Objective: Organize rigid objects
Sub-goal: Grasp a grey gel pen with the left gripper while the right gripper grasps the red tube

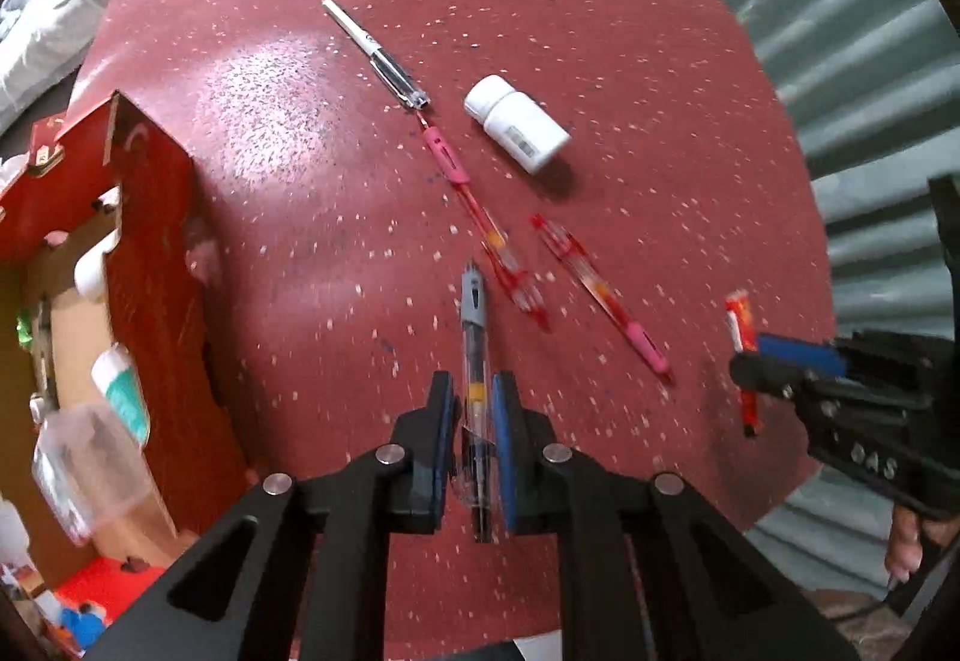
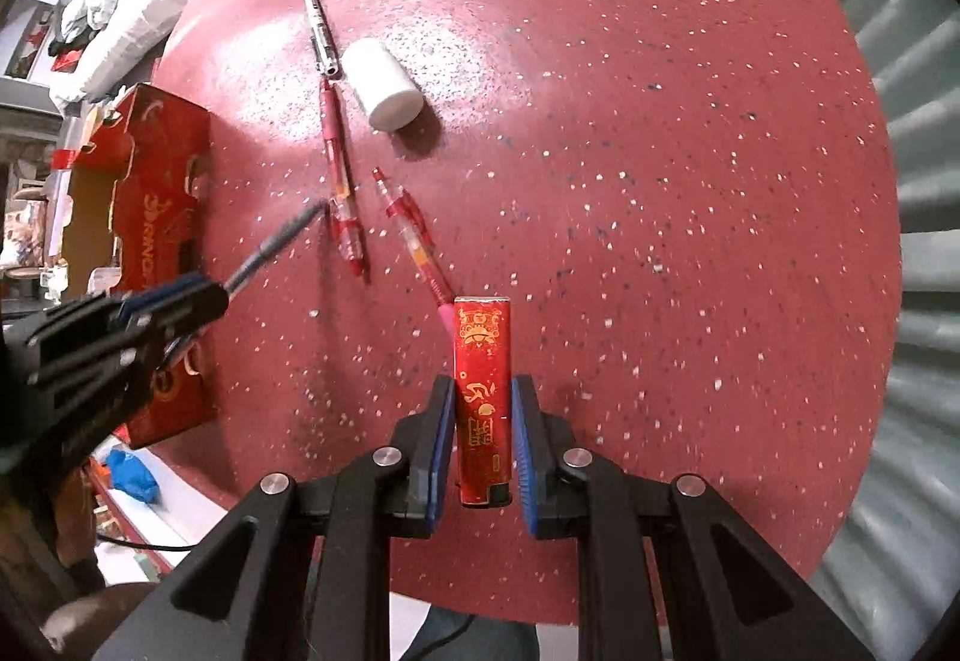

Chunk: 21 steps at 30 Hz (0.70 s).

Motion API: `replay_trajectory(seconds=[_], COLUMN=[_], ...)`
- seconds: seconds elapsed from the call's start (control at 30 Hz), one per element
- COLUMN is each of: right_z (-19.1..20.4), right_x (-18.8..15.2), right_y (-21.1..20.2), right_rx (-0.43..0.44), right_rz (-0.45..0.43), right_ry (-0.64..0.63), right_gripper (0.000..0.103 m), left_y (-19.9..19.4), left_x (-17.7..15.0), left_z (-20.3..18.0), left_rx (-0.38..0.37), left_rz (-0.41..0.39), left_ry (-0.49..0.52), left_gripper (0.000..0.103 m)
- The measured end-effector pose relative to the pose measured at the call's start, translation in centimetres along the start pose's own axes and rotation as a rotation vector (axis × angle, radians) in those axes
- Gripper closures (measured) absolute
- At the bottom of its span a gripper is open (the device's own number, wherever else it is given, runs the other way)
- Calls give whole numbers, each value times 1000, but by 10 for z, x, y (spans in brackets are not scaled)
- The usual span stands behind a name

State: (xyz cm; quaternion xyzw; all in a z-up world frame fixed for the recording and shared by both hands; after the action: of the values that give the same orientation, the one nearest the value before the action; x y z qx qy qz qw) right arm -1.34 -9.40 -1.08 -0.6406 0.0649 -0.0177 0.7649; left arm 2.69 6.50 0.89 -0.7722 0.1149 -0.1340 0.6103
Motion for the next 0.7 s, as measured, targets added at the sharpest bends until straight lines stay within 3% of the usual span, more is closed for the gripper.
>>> replay_trajectory(seconds=[0.13, 0.27, 0.37, 0.4, 0.5, 0.7], right_z=[6, 11, 12, 12, 9, 2], right_x=[-10, -21, -28, -31, -38, -43], right_y=[-2, 1, -4, -6, -9, -15], right_rx=[-20, -34, -43, -47, -45, -57], right_rz=[-3, 9, 2, -4, -5, -6], right_ry=[-4, 19, 27, 29, 51, 71], right_gripper=[83, 83, 83, 83, 83, 83], left_y=[-4, 37, 44, 44, 46, 83], left_x=[-13, -23, -21, -19, -17, -31], left_z=[-3, 1, 3, 0, -13, -17], left_rx=[-7, 78, 63, 56, 68, 135], left_rz=[0, 53, 43, 29, 5, 108], left_ry=[-14, -35, -27, -17, 36, 52], left_gripper=[89, 89, 88, 83, 48, 49])
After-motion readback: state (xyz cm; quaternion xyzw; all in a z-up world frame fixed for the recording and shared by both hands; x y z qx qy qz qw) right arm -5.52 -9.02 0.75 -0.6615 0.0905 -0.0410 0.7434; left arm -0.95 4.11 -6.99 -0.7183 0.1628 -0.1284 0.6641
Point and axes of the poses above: each gripper's, at about its wrist camera, not at the fingertips, and y roughly the way its jaws point, z to its left, x to its top, the point moved 9 cm from there along y, roughly the way its jaws point, and after that the axes turned 3 degrees about -x, right-handed, at the moved point
